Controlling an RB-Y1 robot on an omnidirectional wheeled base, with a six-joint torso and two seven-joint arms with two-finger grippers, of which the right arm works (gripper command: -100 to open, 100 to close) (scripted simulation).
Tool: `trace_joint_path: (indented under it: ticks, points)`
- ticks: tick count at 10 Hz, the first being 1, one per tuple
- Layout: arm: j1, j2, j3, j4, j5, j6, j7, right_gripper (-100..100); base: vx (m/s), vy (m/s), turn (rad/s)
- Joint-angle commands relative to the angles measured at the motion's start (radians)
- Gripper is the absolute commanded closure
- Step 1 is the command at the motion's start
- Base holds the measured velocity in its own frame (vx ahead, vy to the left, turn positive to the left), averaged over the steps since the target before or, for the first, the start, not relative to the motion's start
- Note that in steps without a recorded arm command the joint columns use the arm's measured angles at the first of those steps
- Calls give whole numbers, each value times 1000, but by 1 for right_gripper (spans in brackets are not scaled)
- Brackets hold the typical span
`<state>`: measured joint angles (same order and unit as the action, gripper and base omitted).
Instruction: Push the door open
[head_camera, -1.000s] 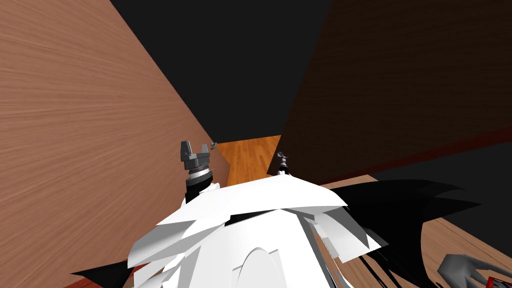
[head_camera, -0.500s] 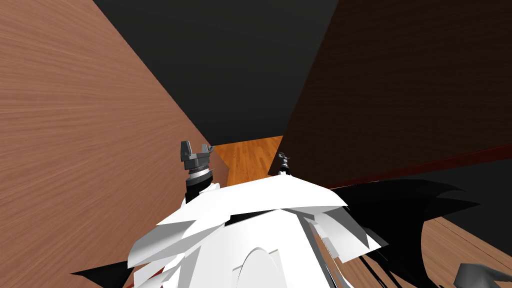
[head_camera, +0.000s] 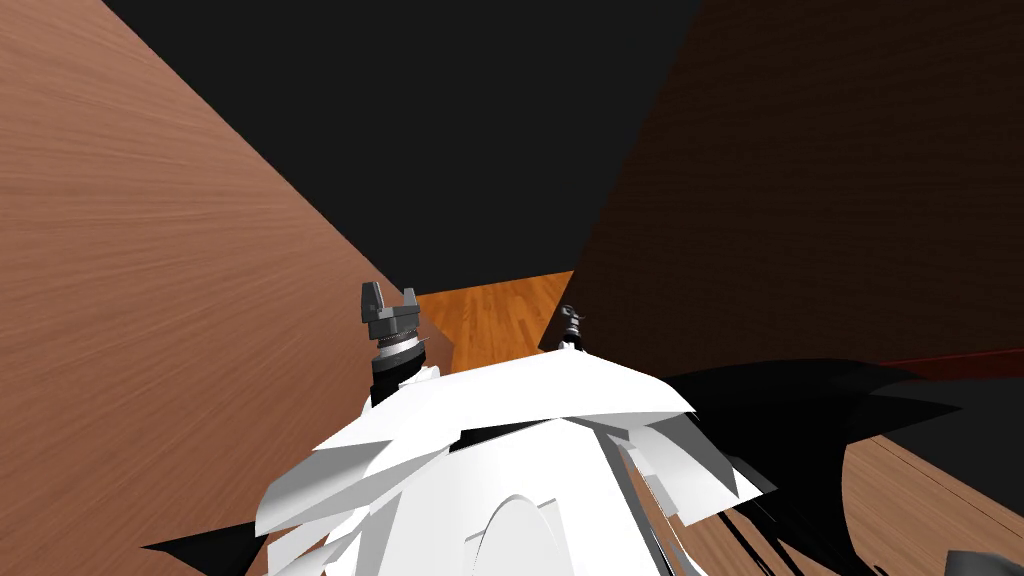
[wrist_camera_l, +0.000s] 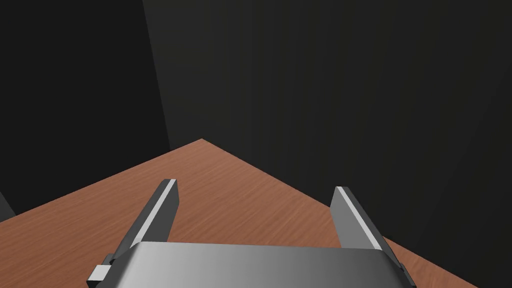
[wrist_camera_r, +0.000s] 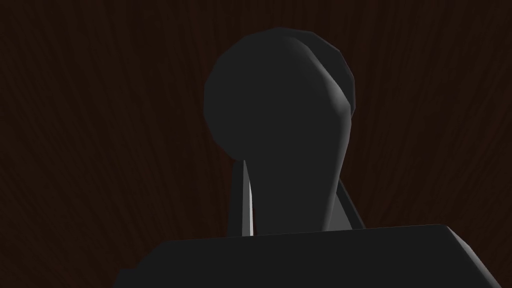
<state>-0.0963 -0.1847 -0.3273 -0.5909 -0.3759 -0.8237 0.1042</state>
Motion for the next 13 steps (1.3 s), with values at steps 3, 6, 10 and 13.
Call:
trace_joint_path:
  ticks: [3, 6, 10, 13]
  points:
    - [11, -13, -50, 2, -34, -3, 20, 100, 225, -36, -50]
    - [16, -20, -83, 7, -57, -7, 33, 100, 202, -21, -51]
    - [20, -26, -114, 13, -79, -10, 45, 100, 129, -26, -28]
    - [23, -31, -138, 17, -95, -12, 54, 100, 175, -12, -48]
